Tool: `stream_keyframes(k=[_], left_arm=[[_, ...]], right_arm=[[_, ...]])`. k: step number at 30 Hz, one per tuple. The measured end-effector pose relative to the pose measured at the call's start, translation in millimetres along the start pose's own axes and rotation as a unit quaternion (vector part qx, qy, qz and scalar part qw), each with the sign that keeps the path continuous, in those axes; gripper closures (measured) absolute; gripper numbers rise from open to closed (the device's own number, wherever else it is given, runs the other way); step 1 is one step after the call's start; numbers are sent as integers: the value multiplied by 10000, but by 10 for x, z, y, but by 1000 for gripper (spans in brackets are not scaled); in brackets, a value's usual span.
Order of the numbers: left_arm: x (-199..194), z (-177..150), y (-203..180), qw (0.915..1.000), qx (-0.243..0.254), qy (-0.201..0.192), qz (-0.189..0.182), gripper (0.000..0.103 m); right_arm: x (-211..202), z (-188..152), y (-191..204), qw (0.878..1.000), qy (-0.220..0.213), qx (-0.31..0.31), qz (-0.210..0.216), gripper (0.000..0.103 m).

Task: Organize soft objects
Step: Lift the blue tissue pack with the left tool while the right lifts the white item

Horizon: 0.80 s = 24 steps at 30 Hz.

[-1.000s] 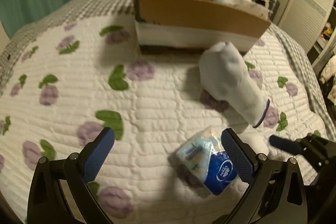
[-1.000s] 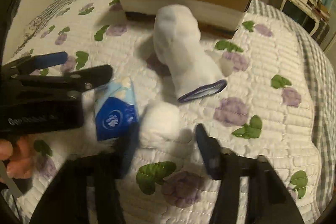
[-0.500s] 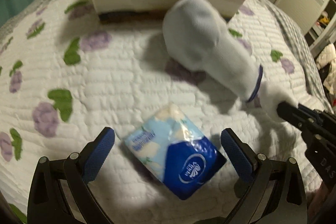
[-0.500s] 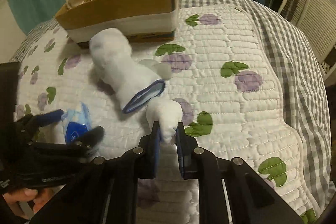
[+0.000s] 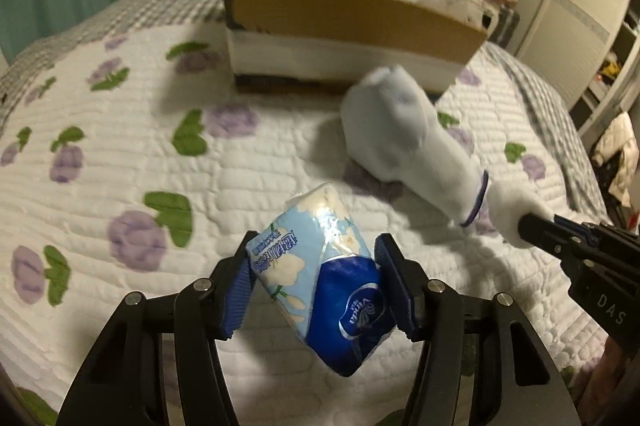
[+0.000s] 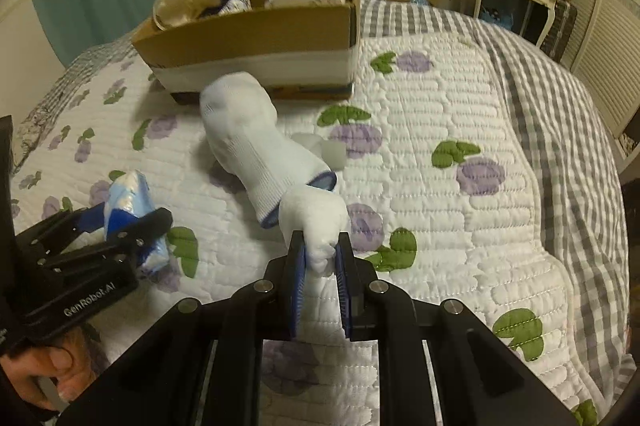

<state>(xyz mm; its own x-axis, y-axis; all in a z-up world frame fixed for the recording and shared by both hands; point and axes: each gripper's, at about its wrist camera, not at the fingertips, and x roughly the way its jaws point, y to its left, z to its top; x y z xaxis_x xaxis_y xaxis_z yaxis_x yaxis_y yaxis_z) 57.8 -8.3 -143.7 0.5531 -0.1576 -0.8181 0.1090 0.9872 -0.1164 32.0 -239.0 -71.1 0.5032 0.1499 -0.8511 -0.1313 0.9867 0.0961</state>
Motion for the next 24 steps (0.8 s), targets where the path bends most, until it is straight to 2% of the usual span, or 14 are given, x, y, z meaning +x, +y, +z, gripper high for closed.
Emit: stream_keyframes(k=[5, 16, 24], left_arm=[[-281, 68, 38, 9990, 67, -453, -10, 46], [-881, 257, -49, 9942, 212, -1051, -122, 46], [-1497, 531, -90, 9833, 599, -1711, -156, 46]], right_arm=[[-153, 8, 34, 9997, -210, 58, 90, 89], [-767, 177, 307, 9953, -947, -164, 111, 89], [-1389, 421, 456, 9862, -1610, -343, 169, 89]])
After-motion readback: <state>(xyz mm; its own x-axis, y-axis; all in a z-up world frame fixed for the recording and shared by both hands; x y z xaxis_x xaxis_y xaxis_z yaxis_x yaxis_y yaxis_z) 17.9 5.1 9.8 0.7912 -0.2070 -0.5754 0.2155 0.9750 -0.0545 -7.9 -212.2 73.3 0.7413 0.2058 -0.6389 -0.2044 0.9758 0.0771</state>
